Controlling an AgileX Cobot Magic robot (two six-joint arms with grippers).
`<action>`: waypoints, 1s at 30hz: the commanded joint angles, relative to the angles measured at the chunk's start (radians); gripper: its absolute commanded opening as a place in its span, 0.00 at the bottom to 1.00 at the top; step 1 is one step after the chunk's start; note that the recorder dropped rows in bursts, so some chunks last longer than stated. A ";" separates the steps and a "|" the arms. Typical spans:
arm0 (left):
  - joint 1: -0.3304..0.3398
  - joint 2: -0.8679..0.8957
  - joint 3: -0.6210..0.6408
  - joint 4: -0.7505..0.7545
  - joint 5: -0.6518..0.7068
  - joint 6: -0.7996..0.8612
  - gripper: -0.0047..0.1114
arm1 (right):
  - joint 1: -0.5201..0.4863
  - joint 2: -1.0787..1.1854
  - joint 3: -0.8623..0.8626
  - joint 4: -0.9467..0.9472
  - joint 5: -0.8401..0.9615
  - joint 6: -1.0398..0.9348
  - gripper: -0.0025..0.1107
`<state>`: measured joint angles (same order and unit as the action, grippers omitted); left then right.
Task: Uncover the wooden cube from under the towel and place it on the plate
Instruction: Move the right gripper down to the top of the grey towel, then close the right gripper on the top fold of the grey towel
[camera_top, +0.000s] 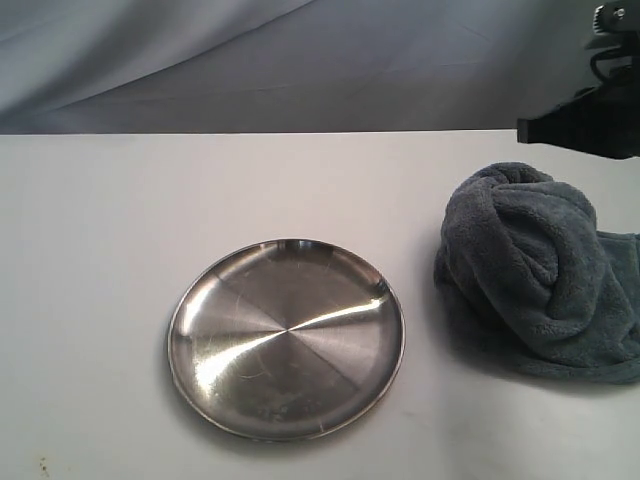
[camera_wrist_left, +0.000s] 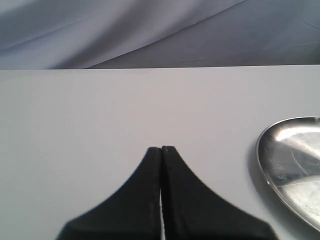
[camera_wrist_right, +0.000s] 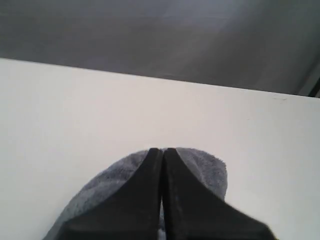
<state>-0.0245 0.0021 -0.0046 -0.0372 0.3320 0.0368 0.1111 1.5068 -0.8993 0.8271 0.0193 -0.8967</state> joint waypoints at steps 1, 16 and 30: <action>0.001 -0.002 0.005 -0.005 -0.013 -0.004 0.04 | 0.008 -0.003 0.006 -0.063 0.107 -0.066 0.02; 0.001 -0.002 0.005 -0.005 -0.013 -0.002 0.04 | 0.010 -0.003 0.006 -0.057 0.178 -0.060 0.02; 0.001 -0.002 0.005 -0.005 -0.013 -0.004 0.04 | 0.010 -0.001 0.006 -0.676 0.233 0.666 0.02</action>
<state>-0.0245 0.0021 -0.0046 -0.0372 0.3320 0.0368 0.1198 1.5068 -0.8993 0.2624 0.2226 -0.2929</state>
